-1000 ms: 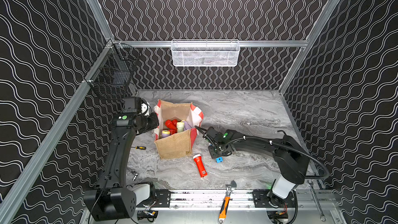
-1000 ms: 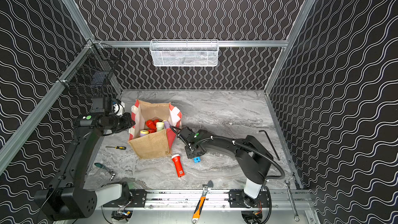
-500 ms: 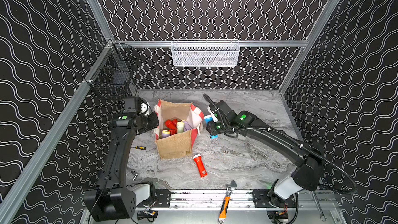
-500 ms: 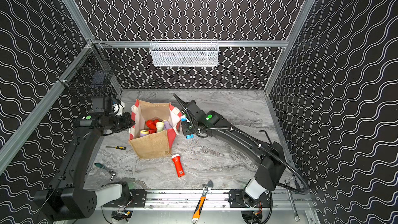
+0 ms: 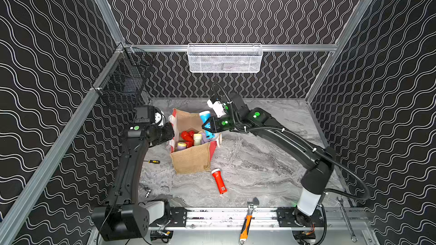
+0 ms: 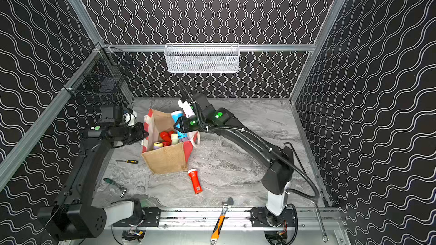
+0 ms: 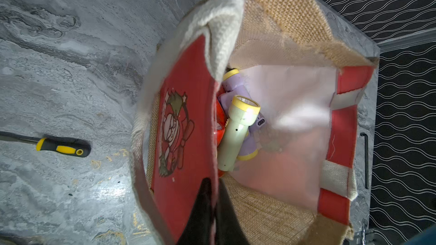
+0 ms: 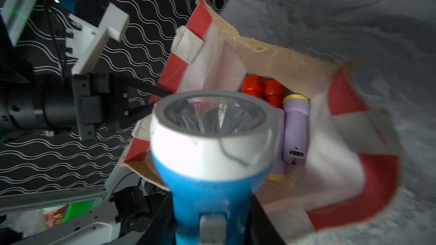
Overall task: Put the flashlights into the tote bags
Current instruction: Place the flashlight in the canvas bag.
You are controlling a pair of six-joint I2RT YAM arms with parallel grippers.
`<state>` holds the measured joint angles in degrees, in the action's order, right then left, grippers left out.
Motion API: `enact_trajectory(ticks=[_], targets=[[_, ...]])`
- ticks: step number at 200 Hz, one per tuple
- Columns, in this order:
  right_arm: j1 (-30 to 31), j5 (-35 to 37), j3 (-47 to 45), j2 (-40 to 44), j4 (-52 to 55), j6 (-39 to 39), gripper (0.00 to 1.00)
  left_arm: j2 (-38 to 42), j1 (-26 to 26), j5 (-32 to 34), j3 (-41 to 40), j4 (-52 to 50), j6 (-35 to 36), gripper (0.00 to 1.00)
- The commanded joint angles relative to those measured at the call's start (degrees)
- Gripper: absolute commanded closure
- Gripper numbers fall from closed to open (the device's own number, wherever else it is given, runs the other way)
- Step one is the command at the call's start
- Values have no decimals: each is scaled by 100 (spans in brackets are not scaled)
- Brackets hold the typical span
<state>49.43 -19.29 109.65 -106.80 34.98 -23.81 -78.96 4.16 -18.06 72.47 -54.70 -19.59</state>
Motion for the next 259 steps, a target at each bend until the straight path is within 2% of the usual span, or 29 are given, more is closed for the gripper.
enact_trajectory(ticks=[1,47,113,190,259], targets=[[4,-865,342,-385,-574,-437,69,-18,6,-127,23,371,-80,92],[57,-1627,444,-1063,-1413,-1077,69,-31,7,-127,-10,405,-44,92],[221,-2121,100,-1682,-2456,-1816,70,-43,12,-311,-185,626,-109,91],[295,-1267,593,-2447,-1404,-1633,71,-81,10,-361,-229,712,-109,92],[313,-376,660,-2667,-780,-1503,69,-85,6,-392,-236,750,-126,92]])
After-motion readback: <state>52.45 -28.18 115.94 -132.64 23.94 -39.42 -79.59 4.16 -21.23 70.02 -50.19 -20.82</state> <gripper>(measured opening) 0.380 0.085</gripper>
